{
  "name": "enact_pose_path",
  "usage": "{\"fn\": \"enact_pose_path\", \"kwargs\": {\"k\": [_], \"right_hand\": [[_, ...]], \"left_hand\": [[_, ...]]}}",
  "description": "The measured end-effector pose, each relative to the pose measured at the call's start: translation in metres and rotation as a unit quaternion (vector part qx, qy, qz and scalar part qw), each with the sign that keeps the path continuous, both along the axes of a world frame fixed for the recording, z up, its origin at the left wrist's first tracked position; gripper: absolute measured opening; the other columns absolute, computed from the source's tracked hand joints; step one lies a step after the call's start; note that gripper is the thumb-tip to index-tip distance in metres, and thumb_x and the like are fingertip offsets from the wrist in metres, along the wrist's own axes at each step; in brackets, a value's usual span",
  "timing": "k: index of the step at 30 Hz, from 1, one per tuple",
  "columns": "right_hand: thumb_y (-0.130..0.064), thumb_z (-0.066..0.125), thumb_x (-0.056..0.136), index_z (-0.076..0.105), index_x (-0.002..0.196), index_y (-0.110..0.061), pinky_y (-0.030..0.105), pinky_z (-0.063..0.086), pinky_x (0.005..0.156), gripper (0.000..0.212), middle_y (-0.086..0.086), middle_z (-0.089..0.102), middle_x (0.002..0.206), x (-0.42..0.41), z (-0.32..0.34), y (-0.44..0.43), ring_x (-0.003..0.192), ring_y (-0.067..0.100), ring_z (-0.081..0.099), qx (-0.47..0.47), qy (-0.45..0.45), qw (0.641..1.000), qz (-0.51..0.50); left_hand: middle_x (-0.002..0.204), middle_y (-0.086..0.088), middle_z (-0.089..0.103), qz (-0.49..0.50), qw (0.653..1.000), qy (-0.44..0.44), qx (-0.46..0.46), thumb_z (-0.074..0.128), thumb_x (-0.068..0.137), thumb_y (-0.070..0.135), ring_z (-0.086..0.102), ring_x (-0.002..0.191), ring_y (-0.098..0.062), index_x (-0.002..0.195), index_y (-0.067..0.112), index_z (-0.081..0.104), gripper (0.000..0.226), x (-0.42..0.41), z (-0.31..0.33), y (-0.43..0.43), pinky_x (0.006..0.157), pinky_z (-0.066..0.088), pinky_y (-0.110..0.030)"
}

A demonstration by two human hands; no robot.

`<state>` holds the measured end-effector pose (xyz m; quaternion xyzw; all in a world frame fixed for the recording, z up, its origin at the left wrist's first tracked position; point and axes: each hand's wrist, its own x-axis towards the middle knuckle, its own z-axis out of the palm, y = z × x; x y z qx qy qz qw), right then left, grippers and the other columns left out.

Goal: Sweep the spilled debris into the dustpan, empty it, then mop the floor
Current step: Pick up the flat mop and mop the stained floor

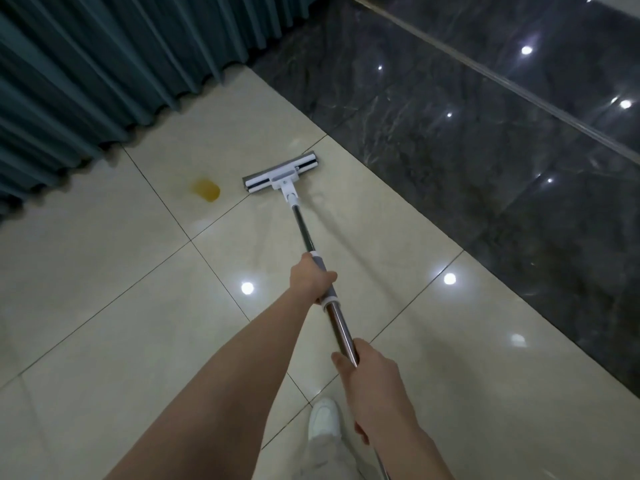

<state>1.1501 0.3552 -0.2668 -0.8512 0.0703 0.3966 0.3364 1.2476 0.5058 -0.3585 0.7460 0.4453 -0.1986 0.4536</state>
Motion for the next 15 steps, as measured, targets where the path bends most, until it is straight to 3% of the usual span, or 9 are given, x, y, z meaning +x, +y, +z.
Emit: {"fn": "enact_pose_path", "kwargs": {"k": [7,13,15], "right_hand": [[-0.046,0.049,0.094,0.056,0.097,-0.028,0.035,0.053,0.077,0.02,0.003,0.062,0.085,-0.045,0.02,-0.115,0.083,0.024,0.063,-0.019,0.01,0.999,0.025],[-0.045,0.052,0.092,0.058,0.097,-0.029,0.032,0.052,0.071,0.018,0.003,0.062,0.081,-0.062,0.04,-0.216,0.078,0.024,0.063,-0.039,0.021,0.997,0.055],[-0.042,0.052,0.094,0.059,0.098,-0.028,0.031,0.049,0.068,0.016,0.003,0.062,0.08,-0.059,0.046,-0.237,0.073,0.02,0.06,-0.035,0.018,0.997,0.062]], "left_hand": [[0.115,-0.017,0.055,0.024,0.999,0.013,-0.027,0.068,0.081,0.017,0.064,0.096,-0.036,0.129,0.01,0.042,0.056,-0.056,0.016,-0.109,0.069,0.06,-0.048],[0.11,-0.016,0.052,0.035,0.998,0.013,-0.046,0.066,0.083,0.016,0.059,0.087,-0.033,0.131,0.01,0.04,0.055,-0.084,0.026,-0.204,0.051,0.055,-0.039],[0.111,-0.016,0.052,0.042,0.998,0.01,-0.043,0.065,0.082,0.018,0.061,0.091,-0.035,0.13,0.01,0.04,0.055,-0.086,0.027,-0.223,0.057,0.058,-0.043]]}}
